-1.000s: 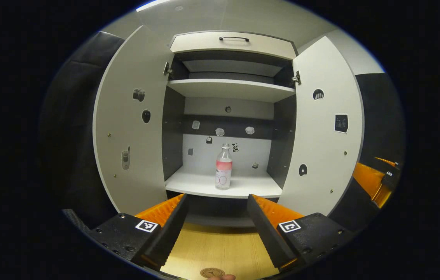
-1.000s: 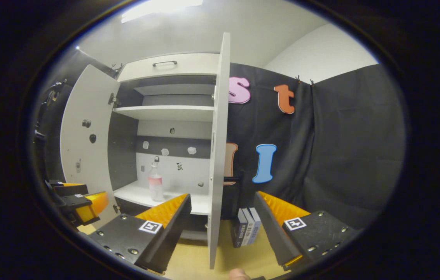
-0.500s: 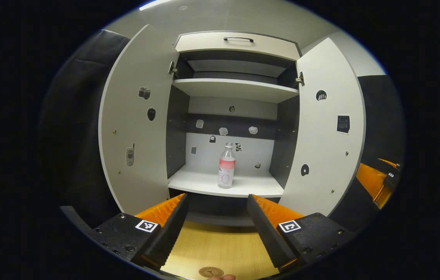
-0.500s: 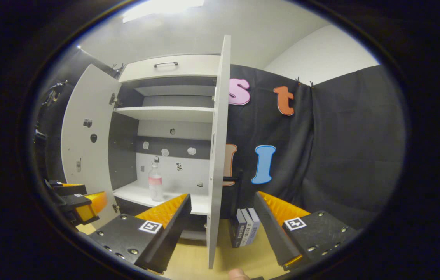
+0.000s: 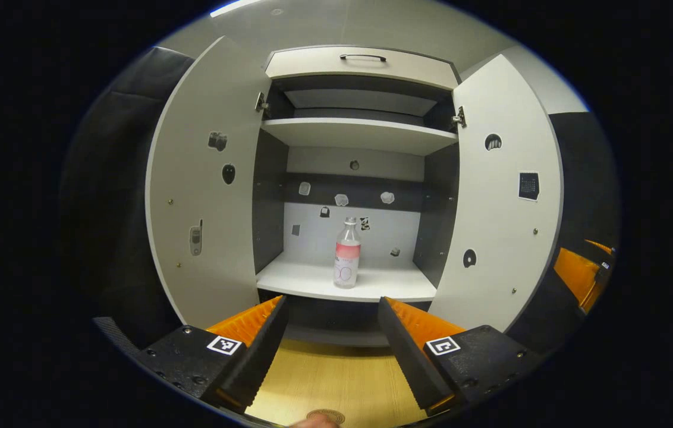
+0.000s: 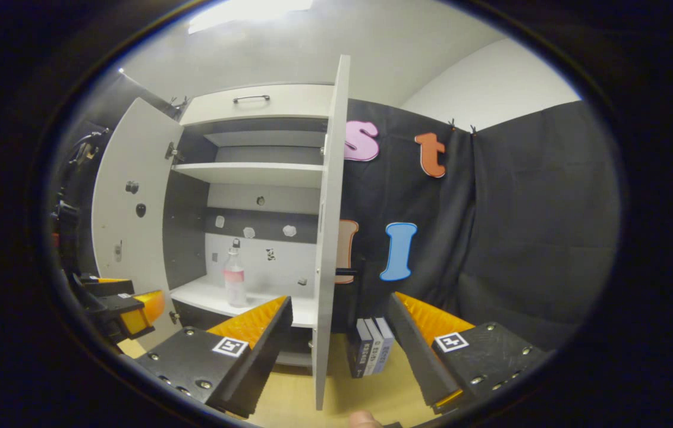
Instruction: Grasp the bottle in the cabinet with the left hand and place it on the coaster, then close the right door with the right hand and the left door with the left hand.
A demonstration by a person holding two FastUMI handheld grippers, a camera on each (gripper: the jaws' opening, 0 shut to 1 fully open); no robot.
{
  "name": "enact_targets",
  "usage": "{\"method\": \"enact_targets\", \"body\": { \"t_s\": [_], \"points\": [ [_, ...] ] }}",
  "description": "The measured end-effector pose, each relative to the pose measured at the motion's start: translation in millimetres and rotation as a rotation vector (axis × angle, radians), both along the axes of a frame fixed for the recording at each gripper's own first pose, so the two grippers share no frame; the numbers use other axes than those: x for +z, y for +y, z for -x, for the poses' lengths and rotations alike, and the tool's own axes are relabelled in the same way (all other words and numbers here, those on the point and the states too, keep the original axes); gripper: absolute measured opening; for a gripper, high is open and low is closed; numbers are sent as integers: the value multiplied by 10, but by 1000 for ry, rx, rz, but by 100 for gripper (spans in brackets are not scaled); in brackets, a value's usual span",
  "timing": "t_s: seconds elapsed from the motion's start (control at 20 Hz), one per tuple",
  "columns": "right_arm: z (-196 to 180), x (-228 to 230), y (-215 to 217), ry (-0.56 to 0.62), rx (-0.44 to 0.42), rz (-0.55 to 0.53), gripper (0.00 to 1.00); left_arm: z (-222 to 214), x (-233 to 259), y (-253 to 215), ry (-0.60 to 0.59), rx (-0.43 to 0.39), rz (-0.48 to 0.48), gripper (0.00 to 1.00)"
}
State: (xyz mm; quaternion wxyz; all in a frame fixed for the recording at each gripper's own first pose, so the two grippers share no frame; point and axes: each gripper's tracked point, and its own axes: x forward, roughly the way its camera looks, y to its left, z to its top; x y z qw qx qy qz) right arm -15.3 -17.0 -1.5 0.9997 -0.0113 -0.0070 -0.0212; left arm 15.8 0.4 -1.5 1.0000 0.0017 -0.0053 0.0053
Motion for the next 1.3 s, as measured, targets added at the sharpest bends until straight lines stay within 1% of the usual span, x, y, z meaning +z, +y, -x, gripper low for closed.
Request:
{"method": "enact_targets", "body": {
  "t_s": [0.2, 0.35, 0.4, 0.7, 0.85, 1.0, 1.15, 1.3],
  "points": [
    [45, 3, -146, -4, -49, 16, 98, -387, 301, -28, -98, -2, -54, 96],
    [63, -4, -283, -4, -92, 24, 98, -759, 416, -124, -119, -18, -71, 96],
    [72, -13, -340, -3, -109, 29, 98, -801, 430, -170, -117, -24, -74, 96],
    [103, -42, -726, 5, -247, 49, 98, -1668, 448, -281, -96, -42, -66, 97],
    [161, -85, -907, 14, -328, 60, 98, -2136, 457, -280, -92, -30, -64, 97],
    [227, -130, -1056, 30, -403, 68, 98, -2534, 390, -251, -59, -16, -53, 96],
    [244, -173, -1107, 41, -447, 47, 98, -2868, 291, -214, -20, -6, -47, 97],
    [220, -204, -1108, 52, -464, 50, 98, -3134, 175, -187, 22, 2, -46, 96]
  ]
}}
